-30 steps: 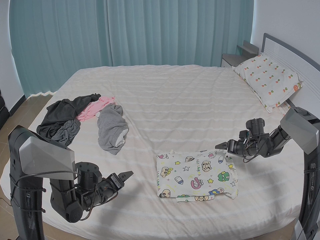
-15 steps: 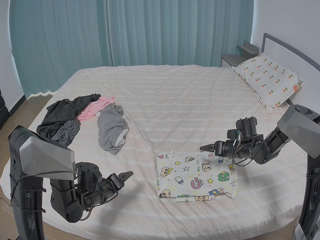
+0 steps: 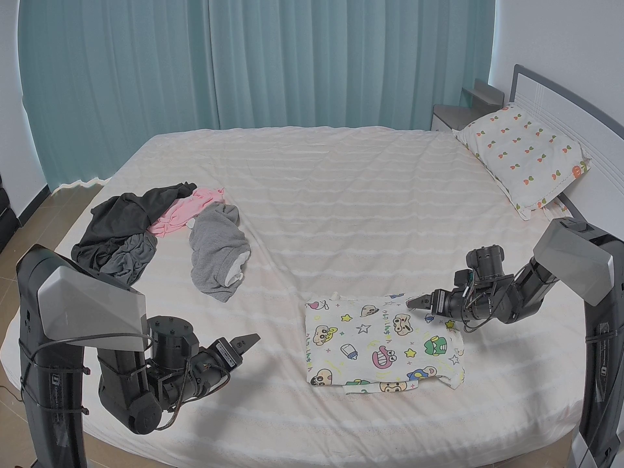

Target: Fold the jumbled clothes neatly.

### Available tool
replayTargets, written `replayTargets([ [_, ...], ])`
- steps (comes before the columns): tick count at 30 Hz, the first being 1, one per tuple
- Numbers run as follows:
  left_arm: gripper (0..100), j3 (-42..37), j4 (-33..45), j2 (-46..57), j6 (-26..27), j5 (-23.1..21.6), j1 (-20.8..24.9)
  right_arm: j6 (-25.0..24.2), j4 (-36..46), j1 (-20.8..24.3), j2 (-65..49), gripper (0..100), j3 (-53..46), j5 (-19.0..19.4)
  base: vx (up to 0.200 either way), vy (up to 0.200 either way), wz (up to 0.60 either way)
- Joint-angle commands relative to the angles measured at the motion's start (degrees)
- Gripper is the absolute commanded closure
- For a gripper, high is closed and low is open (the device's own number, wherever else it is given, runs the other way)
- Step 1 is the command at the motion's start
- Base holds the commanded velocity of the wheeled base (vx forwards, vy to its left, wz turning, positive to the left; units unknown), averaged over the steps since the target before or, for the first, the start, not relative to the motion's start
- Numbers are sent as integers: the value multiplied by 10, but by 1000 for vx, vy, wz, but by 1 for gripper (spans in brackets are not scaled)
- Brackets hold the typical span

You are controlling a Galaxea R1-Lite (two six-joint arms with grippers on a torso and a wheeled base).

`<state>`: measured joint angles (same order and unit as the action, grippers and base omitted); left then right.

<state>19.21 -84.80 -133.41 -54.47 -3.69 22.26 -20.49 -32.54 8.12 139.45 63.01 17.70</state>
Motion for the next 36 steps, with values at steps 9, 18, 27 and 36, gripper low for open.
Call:
replayTargets([
  [9,0,-1,0,3,-1,-3,0,-111,-150,2,-63,0,-93,-25,0,0,0],
  [18,0,5,0,3,-3,2,5,-174,-374,23,-64,0,-265,-39,0,0,0],
  [27,0,7,0,-5,-1,20,17,-178,-397,26,-62,0,-279,-35,0,-111,0],
  [36,0,10,0,-8,0,20,18,-191,-420,33,-63,0,-286,-36,0,-200,0],
])
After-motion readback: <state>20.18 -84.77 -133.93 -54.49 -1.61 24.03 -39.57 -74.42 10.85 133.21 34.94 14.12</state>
